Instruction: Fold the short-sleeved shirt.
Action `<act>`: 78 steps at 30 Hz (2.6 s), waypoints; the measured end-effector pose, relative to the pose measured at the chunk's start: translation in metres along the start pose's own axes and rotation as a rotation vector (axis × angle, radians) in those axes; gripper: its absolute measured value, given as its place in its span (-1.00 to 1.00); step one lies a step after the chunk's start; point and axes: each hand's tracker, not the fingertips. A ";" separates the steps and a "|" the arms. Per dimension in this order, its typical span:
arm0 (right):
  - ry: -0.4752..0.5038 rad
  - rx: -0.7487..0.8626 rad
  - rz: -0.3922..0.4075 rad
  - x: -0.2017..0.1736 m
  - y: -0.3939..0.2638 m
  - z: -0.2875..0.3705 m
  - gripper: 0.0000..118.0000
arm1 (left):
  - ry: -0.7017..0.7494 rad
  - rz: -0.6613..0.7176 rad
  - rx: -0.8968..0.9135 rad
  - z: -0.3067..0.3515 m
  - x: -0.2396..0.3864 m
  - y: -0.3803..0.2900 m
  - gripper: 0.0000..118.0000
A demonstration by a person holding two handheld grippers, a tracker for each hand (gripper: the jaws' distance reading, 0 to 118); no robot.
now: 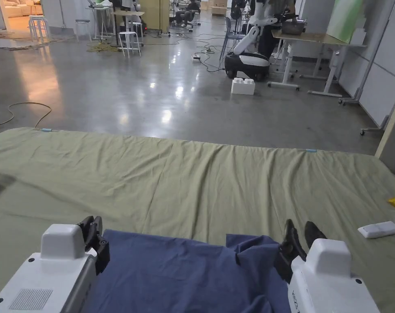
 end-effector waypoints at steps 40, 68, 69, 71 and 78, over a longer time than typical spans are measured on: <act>-0.011 -0.374 0.059 0.036 -0.110 -0.085 -0.96 | -0.041 0.008 -0.915 -0.366 -0.065 -0.106 0.23; 0.117 -0.914 -0.024 0.107 -0.180 -0.280 0.34 | -0.063 -0.086 -0.675 -0.249 -0.058 -0.042 -0.89; 0.129 -0.949 -0.042 0.105 -0.187 -0.284 0.34 | -0.062 -0.085 -0.676 -0.259 -0.061 -0.053 -0.89; 0.148 -1.002 -0.059 0.100 -0.197 -0.289 0.19 | -0.062 -0.087 -0.675 -0.256 -0.061 -0.054 -0.89; 0.226 -0.967 0.025 0.077 -0.199 -0.279 -0.93 | -0.055 -0.076 -0.675 -0.248 -0.069 -0.055 -0.89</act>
